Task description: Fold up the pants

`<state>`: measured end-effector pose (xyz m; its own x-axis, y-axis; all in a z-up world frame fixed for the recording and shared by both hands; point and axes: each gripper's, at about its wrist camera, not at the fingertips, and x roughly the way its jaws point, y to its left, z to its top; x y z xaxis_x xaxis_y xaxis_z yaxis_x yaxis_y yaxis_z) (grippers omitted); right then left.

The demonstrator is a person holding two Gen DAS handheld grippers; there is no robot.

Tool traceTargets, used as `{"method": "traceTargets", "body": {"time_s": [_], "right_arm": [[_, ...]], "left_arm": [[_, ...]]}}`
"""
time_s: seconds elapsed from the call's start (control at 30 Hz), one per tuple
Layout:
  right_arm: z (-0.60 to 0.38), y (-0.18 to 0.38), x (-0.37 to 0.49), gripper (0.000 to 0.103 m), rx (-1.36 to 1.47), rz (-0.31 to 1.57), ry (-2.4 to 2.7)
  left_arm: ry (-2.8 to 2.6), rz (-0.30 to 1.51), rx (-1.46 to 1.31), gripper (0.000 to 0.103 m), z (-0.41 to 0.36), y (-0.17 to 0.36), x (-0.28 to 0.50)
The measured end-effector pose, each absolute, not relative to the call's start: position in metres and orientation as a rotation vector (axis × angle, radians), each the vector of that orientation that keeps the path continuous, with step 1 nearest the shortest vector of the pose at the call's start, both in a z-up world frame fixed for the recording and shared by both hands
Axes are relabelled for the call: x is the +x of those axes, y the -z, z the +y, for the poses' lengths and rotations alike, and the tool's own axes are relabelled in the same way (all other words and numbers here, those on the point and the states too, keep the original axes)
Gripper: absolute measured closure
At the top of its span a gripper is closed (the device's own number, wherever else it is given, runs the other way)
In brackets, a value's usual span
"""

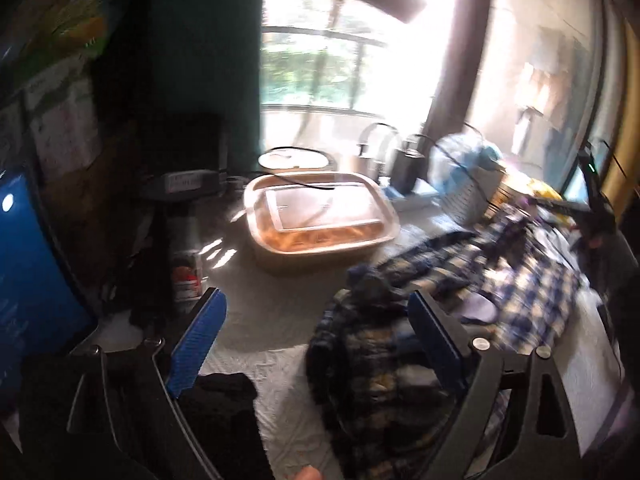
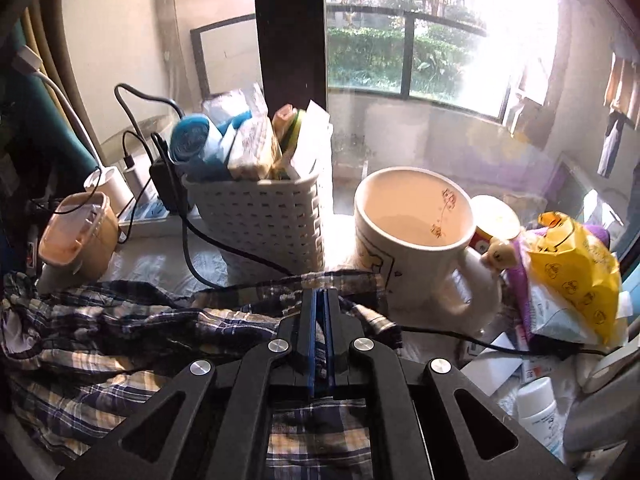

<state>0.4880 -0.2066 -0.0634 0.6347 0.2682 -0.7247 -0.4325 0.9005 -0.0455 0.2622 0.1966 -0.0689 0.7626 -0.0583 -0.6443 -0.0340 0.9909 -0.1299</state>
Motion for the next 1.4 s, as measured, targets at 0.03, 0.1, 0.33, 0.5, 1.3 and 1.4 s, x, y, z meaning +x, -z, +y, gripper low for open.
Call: {"method": "traceTargets", "body": {"time_s": [0.03, 0.1, 0.33, 0.5, 1.3, 1.4], "right_arm": [[-0.208, 0.056, 0.484, 0.099, -0.229, 0.765, -0.403], [-0.212, 0.044, 0.477, 0.098, -0.237, 0.718, -0.405], [-0.224, 0.06, 0.469, 0.09, -0.216, 0.782, -0.377], [-0.227, 0.082, 0.469, 0.0, -0.215, 0.834, -0.398], [-0.196, 0.126, 0.482, 0.099, -0.435, 0.752, -0.44], [-0.195, 0.11, 0.48, 0.099, -0.431, 0.724, -0.438]], "left_arm": [[0.058, 0.71, -0.116, 0.011, 0.189, 0.068, 0.264], [0.114, 0.736, -0.083, 0.011, 0.177, 0.072, 0.271], [0.184, 0.83, -0.011, 0.011, 0.149, 0.1, 0.302], [0.138, 0.916, 0.065, 0.025, 0.141, 0.13, 0.317], [-0.11, 0.876, -0.108, 0.07, 0.188, 0.134, 0.345], [-0.098, 0.872, -0.143, 0.07, 0.195, 0.134, 0.342]]}}
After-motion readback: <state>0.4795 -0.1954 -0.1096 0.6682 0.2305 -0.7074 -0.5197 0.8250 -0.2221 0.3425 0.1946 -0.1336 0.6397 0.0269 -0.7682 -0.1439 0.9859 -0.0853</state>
